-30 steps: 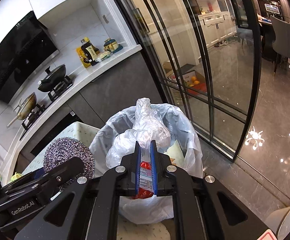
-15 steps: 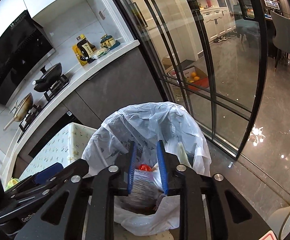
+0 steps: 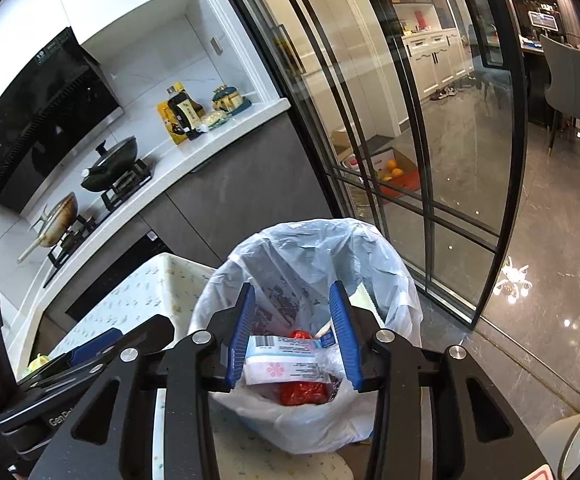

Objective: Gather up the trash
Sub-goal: 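Move both tools back over the yellow snack bag and green packet, then grasp the yellow snack bag with the left tool while the right tool grasps the green packet, then carry the yellow bag with the left tool while the right tool carries the green packet to the bin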

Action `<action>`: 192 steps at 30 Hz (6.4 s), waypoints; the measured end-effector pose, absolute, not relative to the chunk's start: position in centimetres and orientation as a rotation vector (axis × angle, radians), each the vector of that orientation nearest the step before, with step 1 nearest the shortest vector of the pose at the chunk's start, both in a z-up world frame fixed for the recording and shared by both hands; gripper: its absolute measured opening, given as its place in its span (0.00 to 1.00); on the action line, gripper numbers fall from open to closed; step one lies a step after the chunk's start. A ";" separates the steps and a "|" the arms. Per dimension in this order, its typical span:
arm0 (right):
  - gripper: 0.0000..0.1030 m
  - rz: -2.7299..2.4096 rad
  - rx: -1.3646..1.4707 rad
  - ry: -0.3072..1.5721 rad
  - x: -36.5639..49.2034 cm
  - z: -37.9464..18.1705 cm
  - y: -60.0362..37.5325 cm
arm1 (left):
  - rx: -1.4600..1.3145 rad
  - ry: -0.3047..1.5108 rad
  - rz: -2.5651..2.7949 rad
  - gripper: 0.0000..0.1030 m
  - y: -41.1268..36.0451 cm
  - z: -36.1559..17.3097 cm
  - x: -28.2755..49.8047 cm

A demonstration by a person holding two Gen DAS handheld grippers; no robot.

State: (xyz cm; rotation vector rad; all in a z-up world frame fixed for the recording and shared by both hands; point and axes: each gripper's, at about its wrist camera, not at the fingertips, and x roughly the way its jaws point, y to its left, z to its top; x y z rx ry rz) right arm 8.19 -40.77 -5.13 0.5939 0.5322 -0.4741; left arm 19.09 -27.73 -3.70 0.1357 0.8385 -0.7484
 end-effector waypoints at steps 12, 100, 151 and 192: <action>0.47 -0.449 0.573 0.536 5.7 -3.3 -36.5 | 0.095 0.793 -0.709 0.85 -22.1 -1.2 17.2; 0.16 -0.089 0.471 0.832 27.3 -11.4 -11.9 | -0.039 0.878 -0.355 0.17 7.8 -7.2 28.1; 0.36 -0.125 0.836 0.798 9.8 -13.0 -23.7 | 0.073 0.932 -0.583 0.14 -7.0 -6.8 17.3; 0.16 -0.451 0.733 0.530 8.7 -5.4 -39.5 | 0.136 0.828 -0.763 0.10 -21.7 -1.7 19.2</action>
